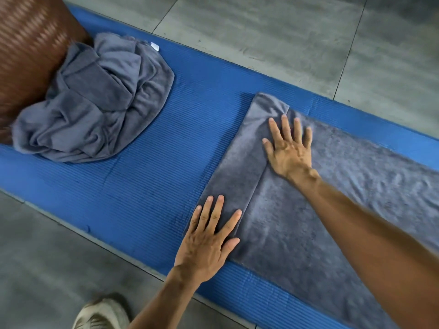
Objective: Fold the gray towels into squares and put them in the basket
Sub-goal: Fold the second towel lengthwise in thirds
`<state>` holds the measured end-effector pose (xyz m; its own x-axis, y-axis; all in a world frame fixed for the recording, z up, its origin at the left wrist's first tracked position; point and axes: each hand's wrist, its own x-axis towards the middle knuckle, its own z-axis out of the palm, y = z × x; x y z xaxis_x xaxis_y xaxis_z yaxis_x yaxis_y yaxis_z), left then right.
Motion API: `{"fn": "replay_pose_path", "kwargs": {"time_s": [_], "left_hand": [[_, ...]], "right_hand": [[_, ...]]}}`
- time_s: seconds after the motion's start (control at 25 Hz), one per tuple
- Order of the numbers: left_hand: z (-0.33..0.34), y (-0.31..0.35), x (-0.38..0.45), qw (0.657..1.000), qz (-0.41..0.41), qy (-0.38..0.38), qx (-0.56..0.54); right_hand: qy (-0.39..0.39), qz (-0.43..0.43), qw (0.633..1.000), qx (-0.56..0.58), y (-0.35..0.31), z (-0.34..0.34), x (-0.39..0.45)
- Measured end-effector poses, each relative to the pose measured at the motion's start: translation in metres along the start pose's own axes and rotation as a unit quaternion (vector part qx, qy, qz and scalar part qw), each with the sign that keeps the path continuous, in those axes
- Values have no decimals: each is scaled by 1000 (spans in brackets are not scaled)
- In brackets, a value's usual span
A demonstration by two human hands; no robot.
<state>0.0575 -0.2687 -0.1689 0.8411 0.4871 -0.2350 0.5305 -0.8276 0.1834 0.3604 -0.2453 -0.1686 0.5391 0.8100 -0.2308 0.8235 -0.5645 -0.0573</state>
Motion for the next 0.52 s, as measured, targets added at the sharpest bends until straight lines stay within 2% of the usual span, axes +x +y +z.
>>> {"fn": "replay_pose_path", "kwargs": {"time_s": [0.08,0.12,0.16,0.24,0.32,0.4,0.52], "left_hand": [[-8,2,4,998,-19,34,-43],[-15,3,8,995,-40,58,-69],[-20,3,13,990,-72,89,-85],[-33,2,20,971,-173,124,-108],[-40,-1,26,950,-266,89,-138],[-40,-7,31,933,-305,37,-188],[-39,-16,34,902,-318,25,-290]], "right_hand": [[82,-13,996,-28,-19,-12,0],[123,-45,991,-9,-32,-17,0],[133,-64,988,38,-45,-23,0],[70,-46,991,105,-70,-31,-2],[13,3,994,107,-91,-33,1],[-1,56,993,108,-106,-37,6],[-11,92,986,136,-111,-38,6]]}}
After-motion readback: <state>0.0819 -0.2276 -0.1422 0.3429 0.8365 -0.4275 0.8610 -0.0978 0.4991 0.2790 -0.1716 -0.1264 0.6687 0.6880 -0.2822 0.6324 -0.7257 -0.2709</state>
